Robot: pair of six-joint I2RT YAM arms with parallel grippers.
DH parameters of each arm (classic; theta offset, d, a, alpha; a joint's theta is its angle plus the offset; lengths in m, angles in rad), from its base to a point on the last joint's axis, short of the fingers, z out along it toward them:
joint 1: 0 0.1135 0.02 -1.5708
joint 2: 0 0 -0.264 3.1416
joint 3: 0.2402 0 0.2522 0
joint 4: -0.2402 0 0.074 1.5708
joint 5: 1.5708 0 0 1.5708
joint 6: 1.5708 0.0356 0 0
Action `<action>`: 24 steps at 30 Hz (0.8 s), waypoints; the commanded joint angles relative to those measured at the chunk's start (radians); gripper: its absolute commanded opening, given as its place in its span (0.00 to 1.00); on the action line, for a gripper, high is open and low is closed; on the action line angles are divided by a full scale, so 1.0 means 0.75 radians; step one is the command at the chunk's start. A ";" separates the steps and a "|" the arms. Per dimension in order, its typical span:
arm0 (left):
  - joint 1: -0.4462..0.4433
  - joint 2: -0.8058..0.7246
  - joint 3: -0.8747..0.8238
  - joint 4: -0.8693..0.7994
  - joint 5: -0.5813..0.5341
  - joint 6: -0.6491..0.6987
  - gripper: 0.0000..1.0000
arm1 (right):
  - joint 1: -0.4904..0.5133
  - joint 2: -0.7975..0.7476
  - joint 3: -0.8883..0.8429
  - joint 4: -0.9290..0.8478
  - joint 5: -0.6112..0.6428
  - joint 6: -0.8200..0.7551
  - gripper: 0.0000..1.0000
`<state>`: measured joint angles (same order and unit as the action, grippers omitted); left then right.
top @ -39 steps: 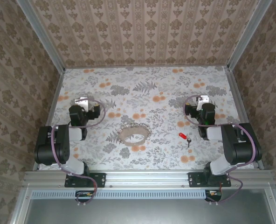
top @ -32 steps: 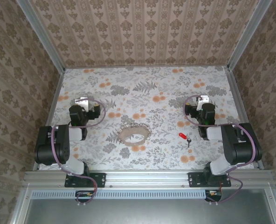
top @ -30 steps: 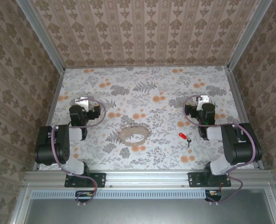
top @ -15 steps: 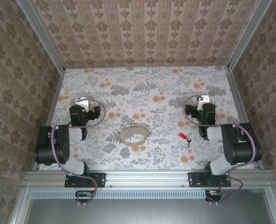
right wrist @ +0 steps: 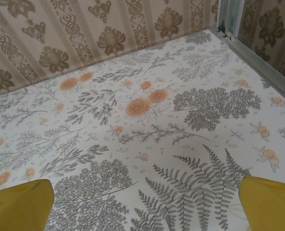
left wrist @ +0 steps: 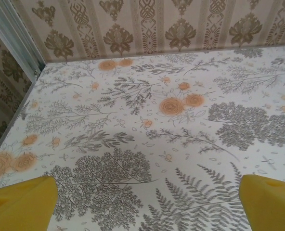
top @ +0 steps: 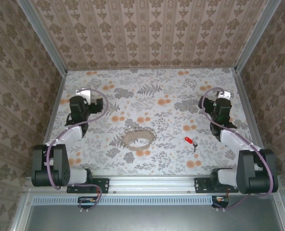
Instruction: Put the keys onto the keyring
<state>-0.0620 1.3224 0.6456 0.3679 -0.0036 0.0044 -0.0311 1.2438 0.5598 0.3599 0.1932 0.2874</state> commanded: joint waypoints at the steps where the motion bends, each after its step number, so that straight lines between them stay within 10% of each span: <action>1: -0.036 -0.053 0.130 -0.311 0.001 -0.193 0.99 | -0.006 -0.073 0.057 -0.240 -0.142 0.136 1.00; 11: -0.395 -0.087 0.284 -0.673 0.029 -0.479 0.98 | 0.108 -0.189 0.124 -0.666 -0.687 0.322 0.81; 24: -0.708 -0.141 0.180 -0.836 0.091 -0.691 0.96 | 0.634 -0.256 -0.082 -0.751 -0.643 0.608 0.69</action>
<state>-0.5793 1.2659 0.8112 -0.2188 0.0578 -0.4389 0.4007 1.0698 0.5236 -0.1658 -0.2996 0.6544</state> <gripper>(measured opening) 0.961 0.696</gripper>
